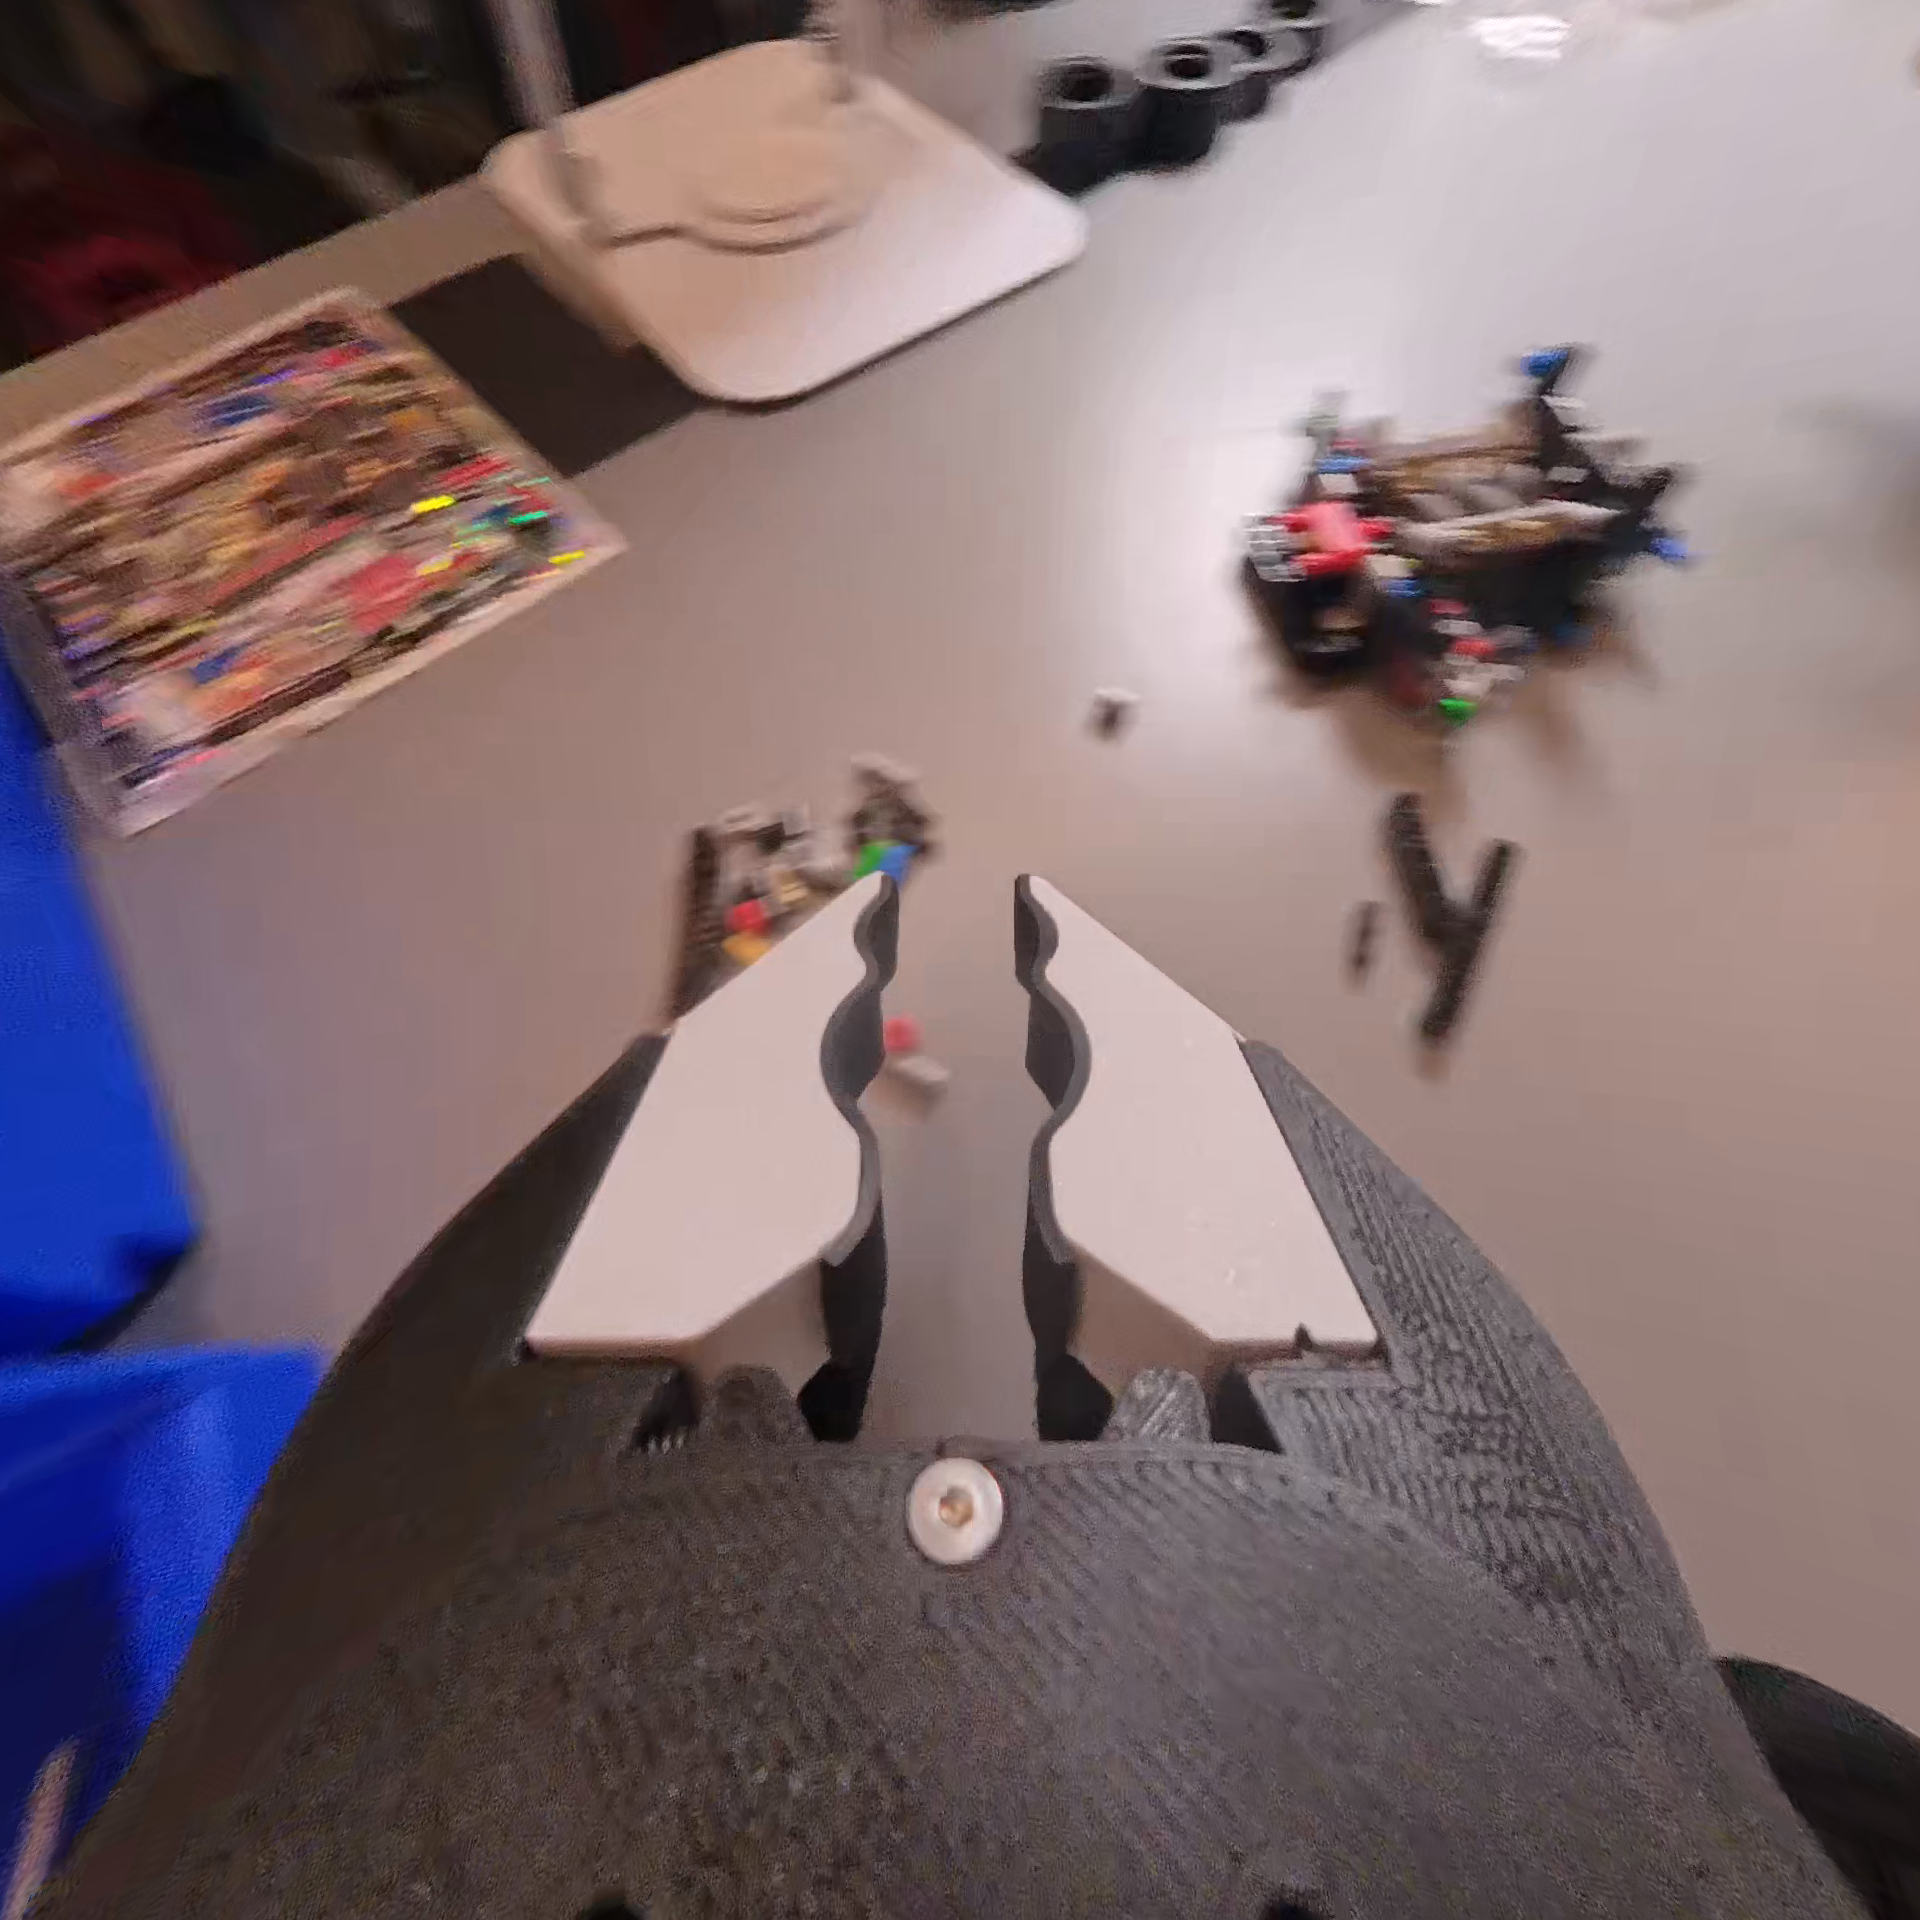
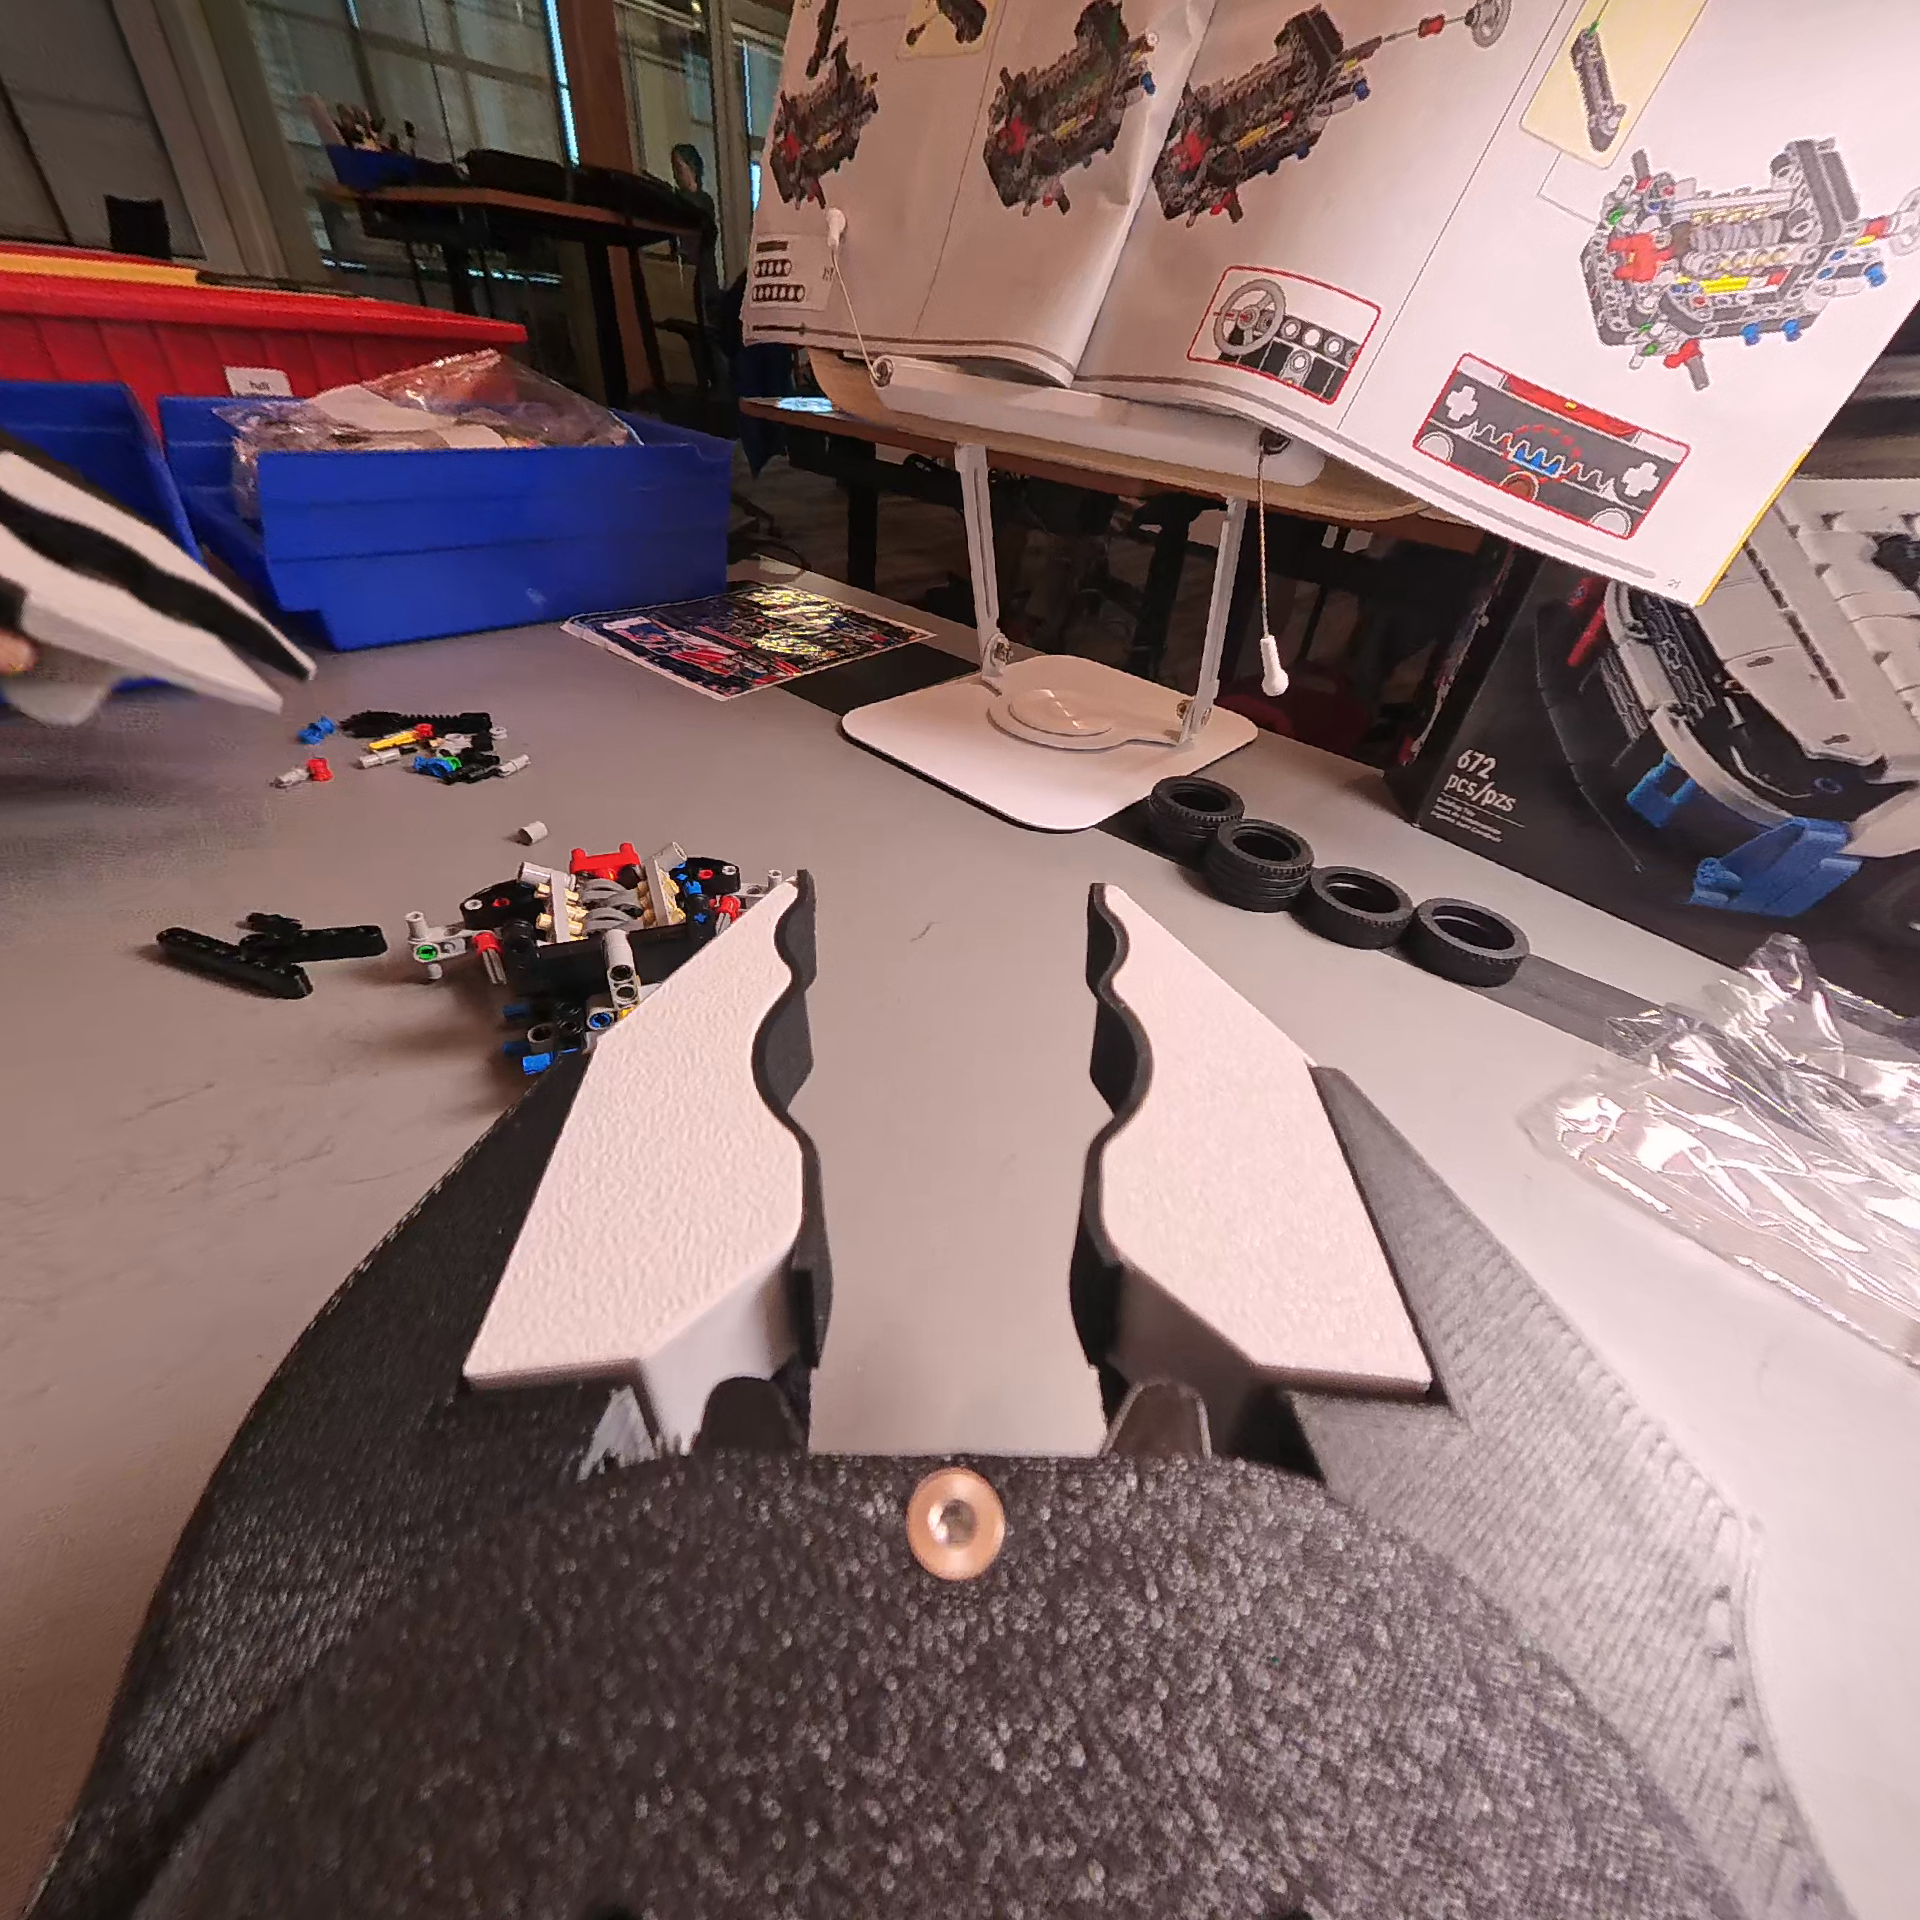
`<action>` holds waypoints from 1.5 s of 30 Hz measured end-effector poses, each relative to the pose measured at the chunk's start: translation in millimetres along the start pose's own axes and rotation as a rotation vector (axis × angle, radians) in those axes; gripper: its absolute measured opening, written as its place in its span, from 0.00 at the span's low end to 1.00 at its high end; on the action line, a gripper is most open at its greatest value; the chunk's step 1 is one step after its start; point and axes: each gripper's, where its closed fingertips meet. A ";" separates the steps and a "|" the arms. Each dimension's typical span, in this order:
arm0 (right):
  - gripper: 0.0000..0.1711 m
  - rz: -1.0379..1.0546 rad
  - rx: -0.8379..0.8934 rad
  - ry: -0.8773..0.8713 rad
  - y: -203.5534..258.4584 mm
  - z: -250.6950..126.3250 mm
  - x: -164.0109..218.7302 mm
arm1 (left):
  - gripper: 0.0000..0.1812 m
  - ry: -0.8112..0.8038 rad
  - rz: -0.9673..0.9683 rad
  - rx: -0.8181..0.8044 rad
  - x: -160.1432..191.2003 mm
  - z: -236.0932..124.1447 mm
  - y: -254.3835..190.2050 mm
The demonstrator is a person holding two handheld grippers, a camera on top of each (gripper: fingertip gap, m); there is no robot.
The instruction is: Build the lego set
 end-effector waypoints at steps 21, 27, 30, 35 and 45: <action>0.30 0.004 -0.014 -0.002 2.6 0.1 -0.8 | 0.08 0.220 -0.186 -0.176 70.6 6.8 67.3; 0.30 0.003 -0.013 -0.004 2.5 -0.2 -1.5 | 0.02 0.244 -0.173 -0.171 74.1 10.6 66.6; 0.30 0.001 -0.013 -0.004 2.6 -0.2 -1.6 | 0.02 0.245 -0.154 -0.196 73.8 10.0 69.6; 0.30 -0.001 -0.011 -0.010 2.6 -1.0 -3.2 | 0.02 0.071 -0.023 -0.149 26.7 1.7 48.4; 0.30 -0.005 -0.003 -0.013 1.0 -1.9 -4.4 | 0.02 0.085 0.209 0.317 -3.3 27.7 -84.7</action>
Point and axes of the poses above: each gripper's, where its closed fingertips meet, z out along the fingers, x out of its underside, y = z × x across the jaws, and after that the axes turned 14 degrees about z, right-handed
